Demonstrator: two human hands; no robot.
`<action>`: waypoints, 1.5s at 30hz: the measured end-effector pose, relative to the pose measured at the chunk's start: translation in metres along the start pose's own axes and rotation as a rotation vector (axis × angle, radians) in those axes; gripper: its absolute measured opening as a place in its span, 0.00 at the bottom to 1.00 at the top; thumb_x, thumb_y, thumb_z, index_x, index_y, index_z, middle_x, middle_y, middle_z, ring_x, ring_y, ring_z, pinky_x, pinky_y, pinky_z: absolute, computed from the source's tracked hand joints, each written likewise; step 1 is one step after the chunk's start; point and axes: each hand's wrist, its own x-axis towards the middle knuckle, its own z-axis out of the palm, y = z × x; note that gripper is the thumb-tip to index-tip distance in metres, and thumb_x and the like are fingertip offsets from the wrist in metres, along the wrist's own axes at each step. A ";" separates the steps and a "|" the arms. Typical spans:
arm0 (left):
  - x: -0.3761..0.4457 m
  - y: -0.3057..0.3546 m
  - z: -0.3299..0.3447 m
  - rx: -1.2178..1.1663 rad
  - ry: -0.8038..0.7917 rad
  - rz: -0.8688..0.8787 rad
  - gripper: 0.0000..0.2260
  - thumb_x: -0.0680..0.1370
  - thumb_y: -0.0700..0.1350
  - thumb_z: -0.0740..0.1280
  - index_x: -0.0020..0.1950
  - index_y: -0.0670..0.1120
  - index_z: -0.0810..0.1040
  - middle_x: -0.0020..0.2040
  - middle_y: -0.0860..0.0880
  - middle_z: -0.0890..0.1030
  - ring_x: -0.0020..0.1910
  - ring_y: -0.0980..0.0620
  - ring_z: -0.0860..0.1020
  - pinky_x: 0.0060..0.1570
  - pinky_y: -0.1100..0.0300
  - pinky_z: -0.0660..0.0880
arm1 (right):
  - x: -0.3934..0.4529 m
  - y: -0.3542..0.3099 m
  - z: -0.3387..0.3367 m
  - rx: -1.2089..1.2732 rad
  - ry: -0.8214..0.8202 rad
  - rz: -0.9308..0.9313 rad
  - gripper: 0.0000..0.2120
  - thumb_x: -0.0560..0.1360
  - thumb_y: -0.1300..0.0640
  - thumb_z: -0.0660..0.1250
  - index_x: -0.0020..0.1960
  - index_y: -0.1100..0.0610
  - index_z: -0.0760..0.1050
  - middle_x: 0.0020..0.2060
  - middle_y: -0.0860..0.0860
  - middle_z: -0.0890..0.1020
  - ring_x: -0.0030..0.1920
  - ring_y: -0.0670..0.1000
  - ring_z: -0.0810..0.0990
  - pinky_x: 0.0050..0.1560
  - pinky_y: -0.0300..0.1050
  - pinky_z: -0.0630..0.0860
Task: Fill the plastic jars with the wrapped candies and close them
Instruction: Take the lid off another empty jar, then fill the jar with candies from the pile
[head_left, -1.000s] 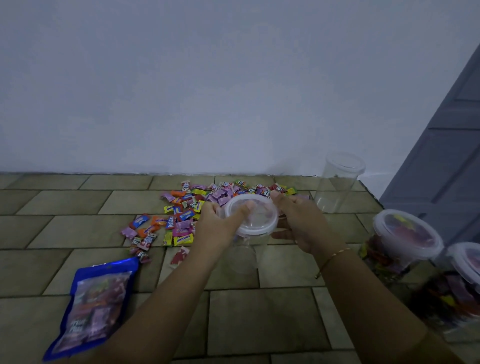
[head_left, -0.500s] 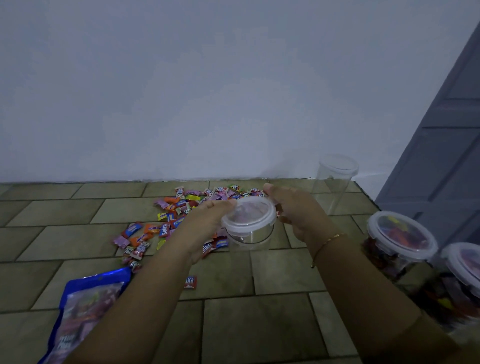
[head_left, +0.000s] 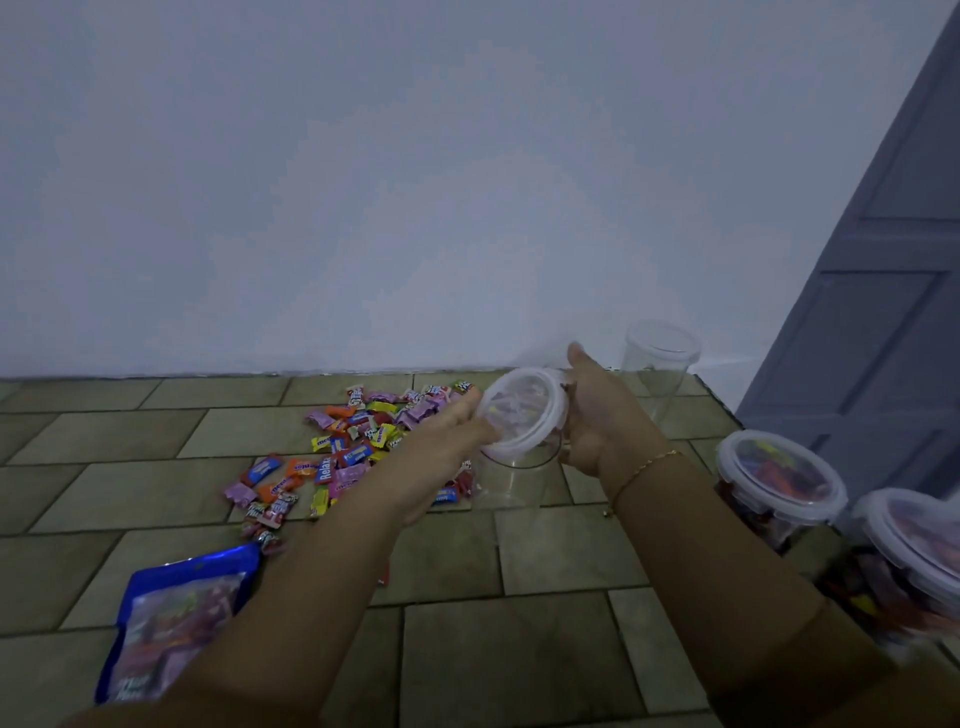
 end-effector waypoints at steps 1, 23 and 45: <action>0.001 0.001 0.001 0.032 0.009 0.000 0.18 0.77 0.46 0.66 0.67 0.53 0.71 0.69 0.57 0.70 0.69 0.58 0.67 0.68 0.58 0.65 | -0.001 0.001 -0.002 -0.007 -0.013 0.007 0.32 0.74 0.33 0.57 0.57 0.61 0.78 0.50 0.59 0.82 0.49 0.59 0.82 0.57 0.55 0.75; -0.006 -0.023 0.022 0.465 0.133 0.057 0.23 0.80 0.56 0.59 0.75 0.60 0.59 0.71 0.51 0.69 0.52 0.60 0.72 0.37 0.70 0.66 | -0.035 0.024 -0.060 -0.301 0.246 -0.775 0.11 0.79 0.57 0.61 0.58 0.54 0.79 0.35 0.43 0.76 0.32 0.34 0.71 0.33 0.26 0.66; -0.068 -0.141 -0.012 0.992 0.564 -0.141 0.29 0.79 0.54 0.61 0.77 0.50 0.53 0.79 0.49 0.49 0.77 0.49 0.42 0.73 0.52 0.40 | -0.050 0.171 -0.039 -1.302 -0.052 -0.804 0.09 0.74 0.54 0.63 0.52 0.53 0.77 0.49 0.50 0.76 0.52 0.51 0.72 0.53 0.47 0.72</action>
